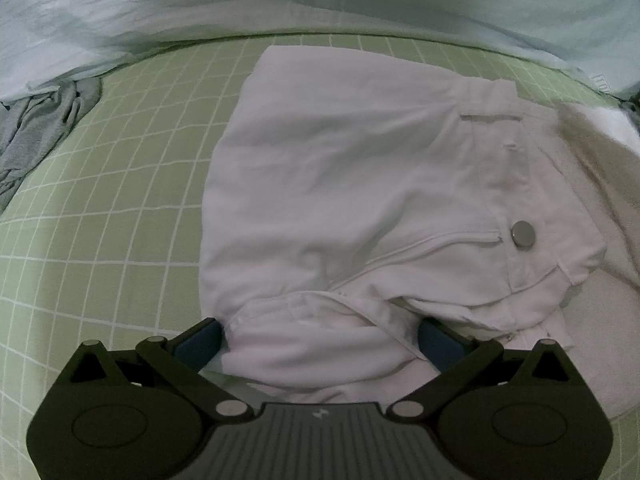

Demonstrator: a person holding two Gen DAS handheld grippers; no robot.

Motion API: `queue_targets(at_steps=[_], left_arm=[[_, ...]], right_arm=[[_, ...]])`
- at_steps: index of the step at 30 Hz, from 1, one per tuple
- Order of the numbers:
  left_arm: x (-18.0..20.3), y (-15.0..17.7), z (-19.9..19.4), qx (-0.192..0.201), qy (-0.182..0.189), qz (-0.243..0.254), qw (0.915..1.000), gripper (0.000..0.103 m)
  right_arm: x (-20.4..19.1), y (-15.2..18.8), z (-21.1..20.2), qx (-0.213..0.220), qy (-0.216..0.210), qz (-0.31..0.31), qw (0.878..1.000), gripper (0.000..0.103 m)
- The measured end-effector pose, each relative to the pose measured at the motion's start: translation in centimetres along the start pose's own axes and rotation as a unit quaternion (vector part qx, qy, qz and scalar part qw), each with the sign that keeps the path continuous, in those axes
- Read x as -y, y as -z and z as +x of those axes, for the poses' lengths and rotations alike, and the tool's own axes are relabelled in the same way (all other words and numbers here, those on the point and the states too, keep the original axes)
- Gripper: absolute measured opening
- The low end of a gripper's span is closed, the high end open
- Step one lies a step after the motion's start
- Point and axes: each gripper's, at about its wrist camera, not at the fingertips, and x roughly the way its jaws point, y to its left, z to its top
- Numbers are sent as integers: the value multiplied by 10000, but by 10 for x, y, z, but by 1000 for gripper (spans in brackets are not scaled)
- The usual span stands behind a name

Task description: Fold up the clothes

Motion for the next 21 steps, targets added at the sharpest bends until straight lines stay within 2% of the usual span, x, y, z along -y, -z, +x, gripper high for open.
queue_targets(at_steps=[3,5,6,7,8,10,13,14,18,20,21], left_arm=[[0,0,0,-6,-1,-8,10000,103],[0,-1,0,-12,-2,-9,10000,103],[0,-1,0,-16,-3,-10,10000,103],[0,-2,-1,-21,-6,-14,10000,103],[0,-2,-1,-25,-10,-15,10000,103],[0,-2,0,-28,-12,-13,10000,103],[-1,-2,0,-29,-8,-22,10000,103],[-1,-2,0,-32,-7,-26,10000,103],[-1,-2,0,-40,0,-36,10000,103],[-1,-1,0,-39,10,-35,10000,103],[-1,-1,0,-39,17,-37,10000,103]], right_arm=[[32,1,7,-153,393,394,9983,18],[27,0,7,-131,325,230,9991,24],[25,0,7,-120,292,148,9994,29],[22,0,7,-108,258,65,9996,46],[19,-1,7,-88,222,-38,9997,55],[-1,-4,9,30,103,-500,9987,55],[-33,-10,22,74,-4,-1313,9913,63],[-42,-11,28,42,-18,-1537,9881,67],[-75,-14,53,-98,-75,-2390,9710,68],[-81,-14,68,-278,-79,-2389,9706,68],[-82,-12,75,-368,70,-2433,9692,68]])
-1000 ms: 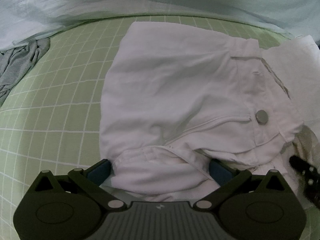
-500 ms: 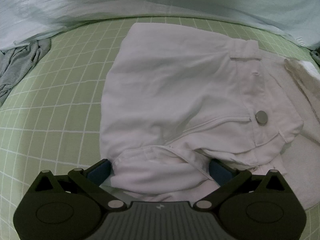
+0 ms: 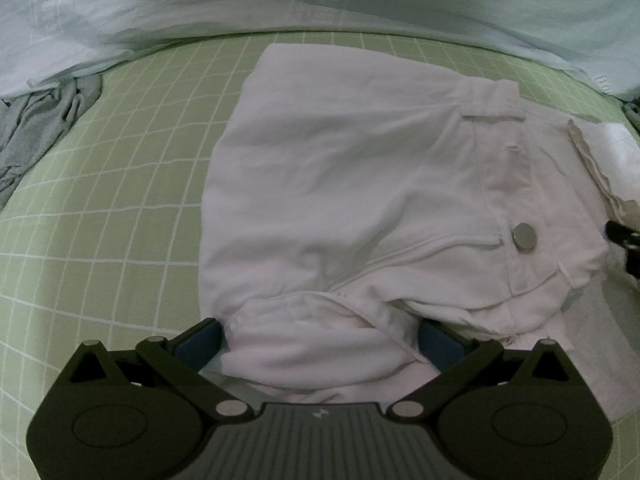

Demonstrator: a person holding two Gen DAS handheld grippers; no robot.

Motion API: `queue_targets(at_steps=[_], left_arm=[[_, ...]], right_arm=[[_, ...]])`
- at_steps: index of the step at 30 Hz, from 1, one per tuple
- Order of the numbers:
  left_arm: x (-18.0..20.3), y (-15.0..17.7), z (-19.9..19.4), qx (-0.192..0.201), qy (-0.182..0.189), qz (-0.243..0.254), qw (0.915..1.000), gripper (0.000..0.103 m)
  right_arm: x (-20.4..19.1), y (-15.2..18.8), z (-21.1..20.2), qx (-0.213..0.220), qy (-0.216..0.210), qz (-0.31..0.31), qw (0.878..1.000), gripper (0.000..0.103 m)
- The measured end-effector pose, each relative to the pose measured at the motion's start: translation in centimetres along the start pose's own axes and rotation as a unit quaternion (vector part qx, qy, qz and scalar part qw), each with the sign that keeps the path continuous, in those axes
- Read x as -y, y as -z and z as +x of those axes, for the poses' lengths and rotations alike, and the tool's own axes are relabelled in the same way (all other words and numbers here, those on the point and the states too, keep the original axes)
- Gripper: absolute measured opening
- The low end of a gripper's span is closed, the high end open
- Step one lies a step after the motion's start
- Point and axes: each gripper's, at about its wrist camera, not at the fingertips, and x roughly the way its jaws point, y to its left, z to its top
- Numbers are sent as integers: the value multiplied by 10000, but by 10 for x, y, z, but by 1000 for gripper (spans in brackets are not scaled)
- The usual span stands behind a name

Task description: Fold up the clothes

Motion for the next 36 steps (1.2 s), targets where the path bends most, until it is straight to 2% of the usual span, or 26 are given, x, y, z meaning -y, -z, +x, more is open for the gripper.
queue_targets(at_steps=[3,4,5,7,8,10,11,13,16,20,22,25,27,29,30,32,33,34,36], left_arm=[[-1,-1,1,-9,25,-8,10000,103],[-1,-1,1,-15,28,-19,10000,103],[-1,-1,2,-17,32,-22,10000,103],[0,-2,2,-20,38,-28,10000,103],[0,-2,2,-22,42,-31,10000,103],[0,-2,2,-25,49,-37,10000,103],[0,-2,3,-27,52,-40,10000,103],[0,-2,3,-31,59,-46,10000,103],[0,-2,3,-27,55,-50,10000,103],[0,-4,4,-60,63,-48,10000,103],[0,-5,4,-77,65,-46,9999,103],[0,-5,4,-73,66,-47,9999,103],[0,-5,4,-68,68,-47,9999,103],[0,-5,4,-70,69,-47,9999,103],[-1,-4,4,-66,70,-49,9999,103],[-1,-4,4,-59,74,-53,9999,103],[-1,-4,4,-56,75,-55,9999,103],[-1,-5,5,-57,71,-56,9999,103],[-6,0,4,-63,92,1,9999,103]], right_arm=[[-1,2,11,-244,378,-58,9990,66],[2,3,11,-250,355,-5,9991,62],[4,4,11,-257,334,30,9991,48],[6,5,12,-277,306,-74,9991,32],[9,5,12,-264,326,-28,9991,18],[15,3,9,-229,357,103,9990,10],[21,1,5,-166,323,419,9985,10],[40,-1,-13,37,239,1392,9900,10],[71,-6,-48,768,-240,2541,9638,10],[82,-21,-84,1491,-758,2998,9392,10],[73,-27,-87,1542,-1059,3080,9328,10],[39,-25,-70,1142,-1509,2848,9397,11],[6,-18,-46,629,-1519,2381,9572,15],[-24,-6,-21,-68,-1486,1877,9709,25],[-32,-1,-22,-61,-1426,1729,9745,25],[-39,1,-32,-51,-1400,1444,9795,37],[-34,-1,-39,-32,-1430,1410,9796,40],[-29,-2,-46,5,-1460,1388,9795,47],[-17,2,-66,322,-1464,1521,9769,57]])
